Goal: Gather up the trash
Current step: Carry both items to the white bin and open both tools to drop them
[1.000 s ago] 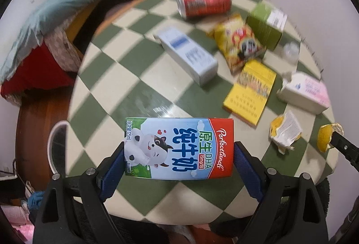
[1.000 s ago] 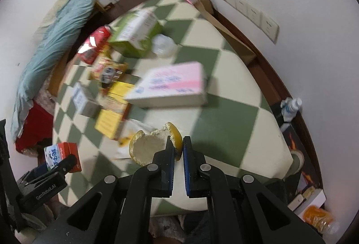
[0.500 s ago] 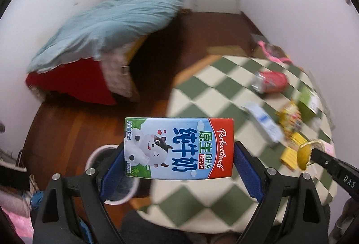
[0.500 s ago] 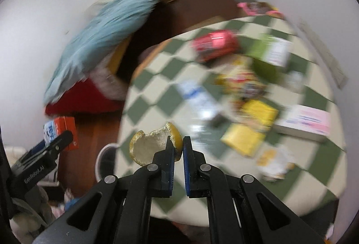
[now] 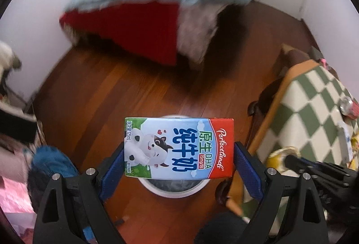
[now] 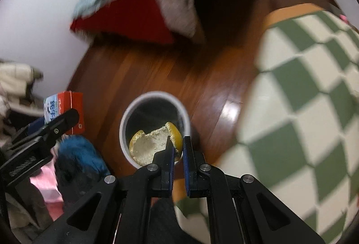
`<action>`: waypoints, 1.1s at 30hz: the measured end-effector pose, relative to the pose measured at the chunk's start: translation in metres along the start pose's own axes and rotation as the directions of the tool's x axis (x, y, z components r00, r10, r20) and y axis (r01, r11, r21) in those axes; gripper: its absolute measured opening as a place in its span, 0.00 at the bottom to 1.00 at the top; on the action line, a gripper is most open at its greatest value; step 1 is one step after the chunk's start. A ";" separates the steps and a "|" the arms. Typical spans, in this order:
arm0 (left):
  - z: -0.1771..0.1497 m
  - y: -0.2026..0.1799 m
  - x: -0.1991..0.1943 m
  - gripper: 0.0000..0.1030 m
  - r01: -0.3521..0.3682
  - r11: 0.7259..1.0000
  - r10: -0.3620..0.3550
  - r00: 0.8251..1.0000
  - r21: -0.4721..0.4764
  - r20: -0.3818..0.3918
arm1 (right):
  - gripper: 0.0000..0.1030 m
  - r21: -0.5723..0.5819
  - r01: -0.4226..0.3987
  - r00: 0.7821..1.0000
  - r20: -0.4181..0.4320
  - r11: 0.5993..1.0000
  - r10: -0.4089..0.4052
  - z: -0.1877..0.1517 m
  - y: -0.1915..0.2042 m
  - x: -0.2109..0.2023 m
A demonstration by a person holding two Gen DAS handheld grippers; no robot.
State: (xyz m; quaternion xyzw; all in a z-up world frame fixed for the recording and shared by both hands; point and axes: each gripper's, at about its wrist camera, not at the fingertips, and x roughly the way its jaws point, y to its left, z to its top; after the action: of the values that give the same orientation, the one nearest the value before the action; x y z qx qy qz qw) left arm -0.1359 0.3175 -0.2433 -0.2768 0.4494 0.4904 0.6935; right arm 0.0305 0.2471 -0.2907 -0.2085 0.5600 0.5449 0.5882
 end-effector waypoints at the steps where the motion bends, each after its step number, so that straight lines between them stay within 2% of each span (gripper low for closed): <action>1: -0.001 0.012 0.014 0.88 0.001 1.000 -0.002 1.000 -0.024 -0.021 | 0.07 -0.017 0.004 1.000 -0.027 1.000 -0.005 0.003 0.010 0.019; 3: -0.003 0.026 0.035 0.88 0.013 0.998 -0.017 0.998 -0.058 -0.060 | 0.07 -0.054 0.019 0.996 -0.091 0.998 -0.024 0.007 0.029 0.061; 7: -0.009 0.051 0.081 0.89 0.001 0.993 -0.017 0.990 -0.115 -0.140 | 0.07 -0.094 0.038 0.984 -0.169 0.995 -0.054 0.012 0.047 0.116; 9: -0.009 0.062 0.094 0.90 0.020 0.987 -0.048 0.984 -0.160 -0.173 | 0.07 -0.098 0.038 0.977 -0.203 0.994 -0.057 0.014 0.047 0.136; 11: -0.012 0.074 0.104 0.99 0.028 0.977 -0.073 0.976 -0.213 -0.204 | 0.08 -0.099 0.023 0.966 -0.252 0.995 -0.047 0.014 0.052 0.158; 12: -0.014 0.080 0.106 1.00 0.025 0.973 -0.075 0.975 -0.230 -0.208 | 0.09 -0.098 0.013 0.961 -0.275 0.995 -0.040 0.014 0.054 0.169; 14: -0.018 0.088 0.106 1.00 0.003 0.971 -0.055 0.976 -0.241 -0.210 | 0.18 -0.107 0.013 0.952 -0.303 0.994 -0.045 0.015 0.052 0.182; 15: -0.019 0.090 0.105 1.00 -0.004 0.971 -0.048 0.976 -0.241 -0.211 | 0.43 -0.108 0.017 0.949 -0.310 0.994 -0.050 0.015 0.049 0.186; 16: -0.021 0.091 0.106 1.00 -0.015 0.971 -0.037 0.976 -0.237 -0.215 | 0.81 -0.103 0.016 0.947 -0.317 0.995 -0.048 0.014 0.049 0.189; 17: -0.022 0.092 0.105 1.00 -0.030 0.973 -0.021 0.976 -0.228 -0.217 | 0.95 -0.095 0.017 0.946 -0.321 0.995 -0.047 0.013 0.048 0.191; 18: -0.023 0.094 0.103 1.00 -0.039 0.974 -0.010 0.976 -0.223 -0.217 | 1.00 -0.092 0.017 0.947 -0.319 0.996 -0.046 0.012 0.047 0.192; 21: -0.026 0.099 0.097 1.00 -0.071 0.974 0.026 0.978 -0.214 -0.208 | 1.00 -0.121 0.069 0.946 -0.308 0.990 -0.104 0.011 0.049 0.190; 26: -0.028 0.100 0.078 1.00 -0.118 0.976 0.087 0.982 -0.185 -0.169 | 1.00 -0.160 0.116 0.951 -0.268 0.980 -0.156 0.009 0.053 0.169; 29: -0.029 0.098 0.064 1.00 -0.145 0.976 0.122 0.982 -0.164 -0.142 | 1.00 -0.187 0.131 0.956 -0.235 0.974 -0.174 0.008 0.059 0.152; 33: -0.031 0.098 0.047 1.00 -0.151 0.975 0.133 0.984 -0.164 -0.118 | 1.00 -0.204 0.126 0.964 -0.207 0.971 -0.169 0.009 0.067 0.129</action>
State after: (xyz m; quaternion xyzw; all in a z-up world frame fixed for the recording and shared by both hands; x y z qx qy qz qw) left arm -0.2320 0.3484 -0.2935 -0.3288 0.4602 0.5603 0.6051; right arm -0.0529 0.3287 -0.3783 -0.3643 0.5511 0.5233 0.5382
